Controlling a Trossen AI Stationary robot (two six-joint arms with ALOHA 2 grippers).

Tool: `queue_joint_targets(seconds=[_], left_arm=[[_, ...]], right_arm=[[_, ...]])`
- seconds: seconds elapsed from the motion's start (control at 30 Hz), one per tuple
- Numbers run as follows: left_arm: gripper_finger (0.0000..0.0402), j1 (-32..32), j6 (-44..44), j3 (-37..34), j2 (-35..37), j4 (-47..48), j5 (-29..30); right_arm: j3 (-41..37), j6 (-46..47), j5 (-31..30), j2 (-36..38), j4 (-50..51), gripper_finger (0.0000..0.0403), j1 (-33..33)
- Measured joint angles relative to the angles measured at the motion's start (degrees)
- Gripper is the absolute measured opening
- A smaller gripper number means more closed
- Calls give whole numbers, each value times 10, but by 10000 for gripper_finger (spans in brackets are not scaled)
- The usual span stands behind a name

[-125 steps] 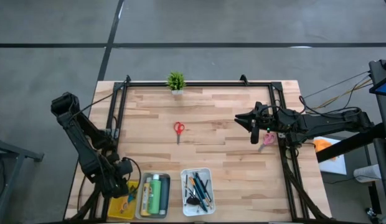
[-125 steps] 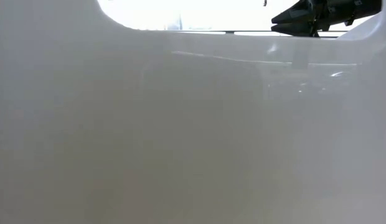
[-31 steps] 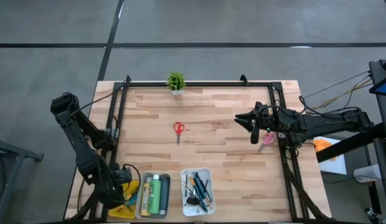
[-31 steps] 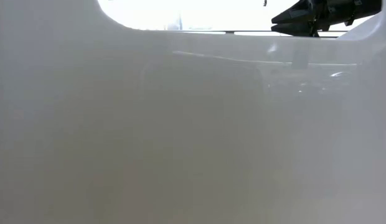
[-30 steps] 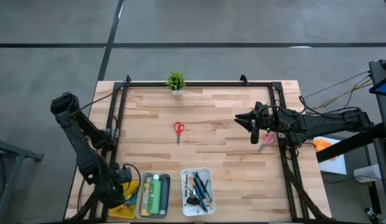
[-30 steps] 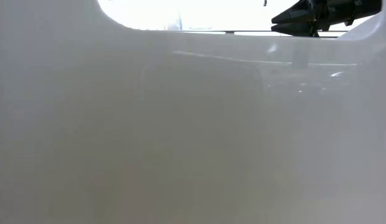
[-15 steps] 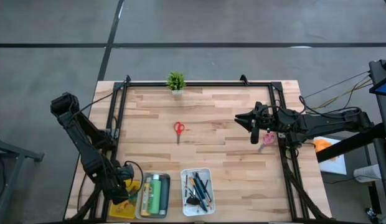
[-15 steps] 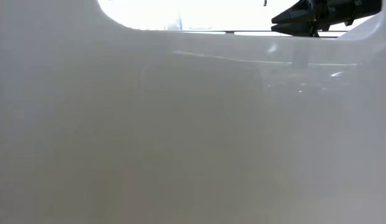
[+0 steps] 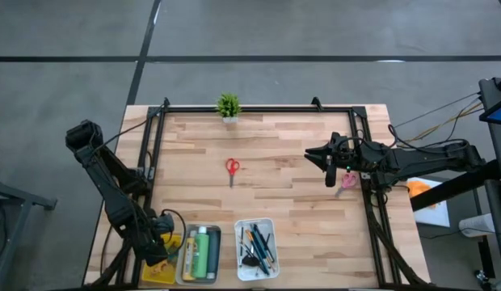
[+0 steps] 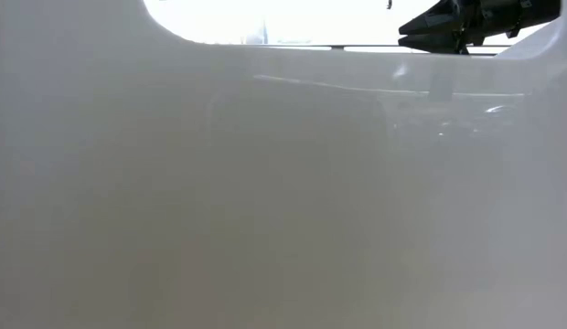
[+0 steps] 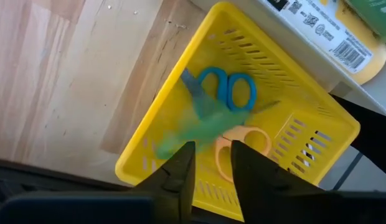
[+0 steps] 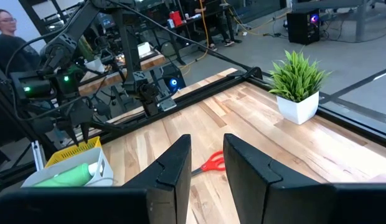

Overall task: Pick & Place Paint Supplies
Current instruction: Put the green scissors into the yellow bin, then put the red scissors into the yellow bin

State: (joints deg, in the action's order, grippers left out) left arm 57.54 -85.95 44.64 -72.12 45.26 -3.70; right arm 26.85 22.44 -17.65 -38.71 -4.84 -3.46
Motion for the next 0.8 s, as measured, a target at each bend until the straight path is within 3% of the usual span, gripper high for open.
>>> queue_joint_targets(seconds=[0.27,0.47,0.63,0.8], left_arm=[[134,0,0,20,0,2,-4],[135,-17,-45,70,0,69,-5],[135,-72,-82,125,0,150,-2],[135,-158,-84,164,1,220,37]], right_arm=[[0,0,0,0,0,93,0],[0,0,0,0,0,93,0],[0,0,0,0,0,93,0],[0,0,0,0,0,93,0]])
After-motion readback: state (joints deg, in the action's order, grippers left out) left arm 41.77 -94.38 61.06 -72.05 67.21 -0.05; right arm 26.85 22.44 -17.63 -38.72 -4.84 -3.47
